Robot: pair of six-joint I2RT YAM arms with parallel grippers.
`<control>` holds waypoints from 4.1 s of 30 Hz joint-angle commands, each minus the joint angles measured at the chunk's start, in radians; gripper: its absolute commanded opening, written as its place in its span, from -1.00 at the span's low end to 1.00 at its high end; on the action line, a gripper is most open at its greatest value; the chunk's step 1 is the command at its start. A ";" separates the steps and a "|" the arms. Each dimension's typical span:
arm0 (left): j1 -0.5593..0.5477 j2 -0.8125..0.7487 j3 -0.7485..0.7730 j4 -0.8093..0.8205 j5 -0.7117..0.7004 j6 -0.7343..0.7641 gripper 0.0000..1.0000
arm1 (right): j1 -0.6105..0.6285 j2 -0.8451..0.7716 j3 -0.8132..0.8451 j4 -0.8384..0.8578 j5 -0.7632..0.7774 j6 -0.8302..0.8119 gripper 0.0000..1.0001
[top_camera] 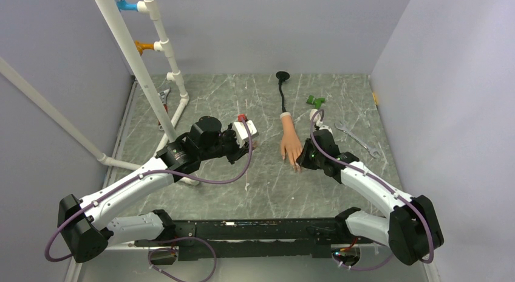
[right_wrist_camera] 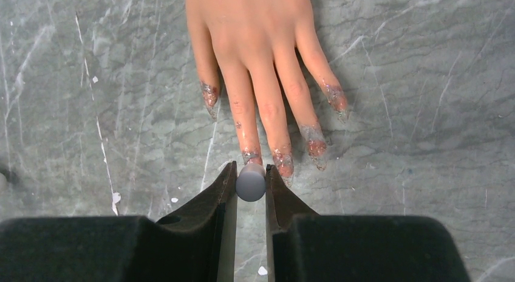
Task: Paint the nails
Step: Paint the nail polish on the nail.
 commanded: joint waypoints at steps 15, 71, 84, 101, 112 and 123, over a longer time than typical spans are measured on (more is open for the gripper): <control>-0.006 -0.002 0.034 0.014 -0.005 0.008 -1.00 | -0.005 0.007 0.038 -0.009 -0.095 -0.039 -1.00; -0.009 0.001 0.035 0.008 -0.014 0.014 -1.00 | -0.014 0.022 -0.010 0.062 -0.082 -0.115 -1.00; -0.009 -0.001 0.034 0.007 -0.016 0.014 -1.00 | -0.013 -0.008 -0.039 0.051 -0.118 -0.098 -1.00; -0.009 -0.004 0.035 0.006 -0.014 0.015 -1.00 | -0.013 -0.038 -0.050 0.015 -0.071 -0.066 -1.00; -0.010 -0.007 0.034 0.006 -0.016 0.017 -1.00 | -0.014 -0.062 -0.055 0.033 0.002 -0.040 -1.00; -0.009 -0.007 0.035 0.006 -0.015 0.017 -1.00 | -0.015 -0.026 -0.030 0.059 -0.015 -0.046 -1.00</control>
